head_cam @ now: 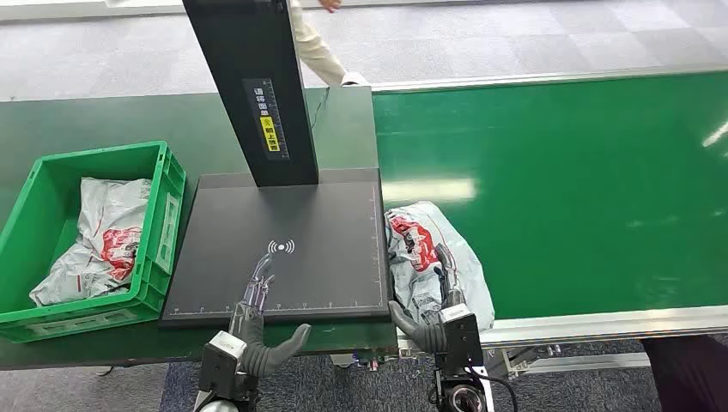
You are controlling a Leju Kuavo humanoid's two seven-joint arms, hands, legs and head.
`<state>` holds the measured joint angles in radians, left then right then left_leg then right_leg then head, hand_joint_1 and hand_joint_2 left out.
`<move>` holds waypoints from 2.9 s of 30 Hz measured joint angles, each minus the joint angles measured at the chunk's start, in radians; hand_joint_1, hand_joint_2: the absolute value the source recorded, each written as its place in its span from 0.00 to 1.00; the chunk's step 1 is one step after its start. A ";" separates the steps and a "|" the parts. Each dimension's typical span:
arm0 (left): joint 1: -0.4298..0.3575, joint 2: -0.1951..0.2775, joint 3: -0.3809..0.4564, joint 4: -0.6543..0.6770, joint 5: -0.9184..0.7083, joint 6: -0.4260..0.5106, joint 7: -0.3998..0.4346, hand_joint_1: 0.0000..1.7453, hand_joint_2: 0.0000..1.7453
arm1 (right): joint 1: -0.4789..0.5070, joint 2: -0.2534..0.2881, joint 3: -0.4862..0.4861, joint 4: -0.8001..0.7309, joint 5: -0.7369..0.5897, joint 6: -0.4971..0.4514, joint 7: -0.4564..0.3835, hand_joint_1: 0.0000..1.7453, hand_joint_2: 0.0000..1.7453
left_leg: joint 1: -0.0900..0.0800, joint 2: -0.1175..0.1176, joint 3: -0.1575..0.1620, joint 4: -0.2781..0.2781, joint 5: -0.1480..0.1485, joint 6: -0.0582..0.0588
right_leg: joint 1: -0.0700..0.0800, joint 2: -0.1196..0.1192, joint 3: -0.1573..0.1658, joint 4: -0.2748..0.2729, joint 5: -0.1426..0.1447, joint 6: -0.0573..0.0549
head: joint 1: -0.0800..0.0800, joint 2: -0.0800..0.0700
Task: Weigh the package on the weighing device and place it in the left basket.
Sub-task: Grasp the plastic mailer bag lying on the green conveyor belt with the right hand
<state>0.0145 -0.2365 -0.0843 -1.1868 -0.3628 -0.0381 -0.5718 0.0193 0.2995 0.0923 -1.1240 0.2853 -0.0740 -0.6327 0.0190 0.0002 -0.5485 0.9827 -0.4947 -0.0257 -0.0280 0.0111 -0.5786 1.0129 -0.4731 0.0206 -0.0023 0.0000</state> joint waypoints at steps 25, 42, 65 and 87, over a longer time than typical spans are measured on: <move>-0.018 -0.001 -0.004 0.016 0.005 -0.015 -0.003 0.00 1.00 | -0.313 -0.200 -0.174 0.302 0.832 -0.385 0.567 0.00 1.00 | 0.000 0.000 0.002 0.001 0.001 0.001 | 0.000 0.001 0.001 0.000 0.002 0.001 | 0.000 0.000; -0.067 0.010 -0.018 0.104 0.030 -0.012 -0.053 0.00 1.00 | -0.414 -0.252 -0.238 0.630 0.409 0.349 -0.037 0.00 1.00 | 0.000 0.001 0.000 0.001 0.000 0.000 | 0.000 0.001 0.000 0.000 0.001 0.000 | 0.000 0.000; -0.085 0.012 -0.018 0.141 0.014 0.019 -0.056 0.00 1.00 | -0.489 -0.220 -0.190 0.723 0.383 0.329 0.063 1.00 1.00 | 0.000 0.005 0.002 0.000 0.000 0.000 | 0.000 0.005 0.001 0.000 0.002 0.000 | 0.000 0.000; -0.084 0.012 -0.018 0.139 0.015 0.020 -0.050 0.00 1.00 | -0.506 -0.214 -0.138 0.737 0.396 0.269 0.086 1.00 1.00 | 0.001 0.005 0.002 0.000 0.000 0.000 | 0.001 0.005 0.001 0.000 0.002 0.000 | 0.000 0.000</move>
<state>-0.0697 -0.2247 -0.1026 -1.0479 -0.3473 -0.0178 -0.6219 -0.4870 0.0853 -0.0458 -0.3874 0.6816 0.1952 -0.5465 0.0196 0.0049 -0.5464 0.9830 -0.4945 -0.0255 -0.0272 0.0161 -0.5780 1.0131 -0.4716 0.0210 -0.0023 0.0000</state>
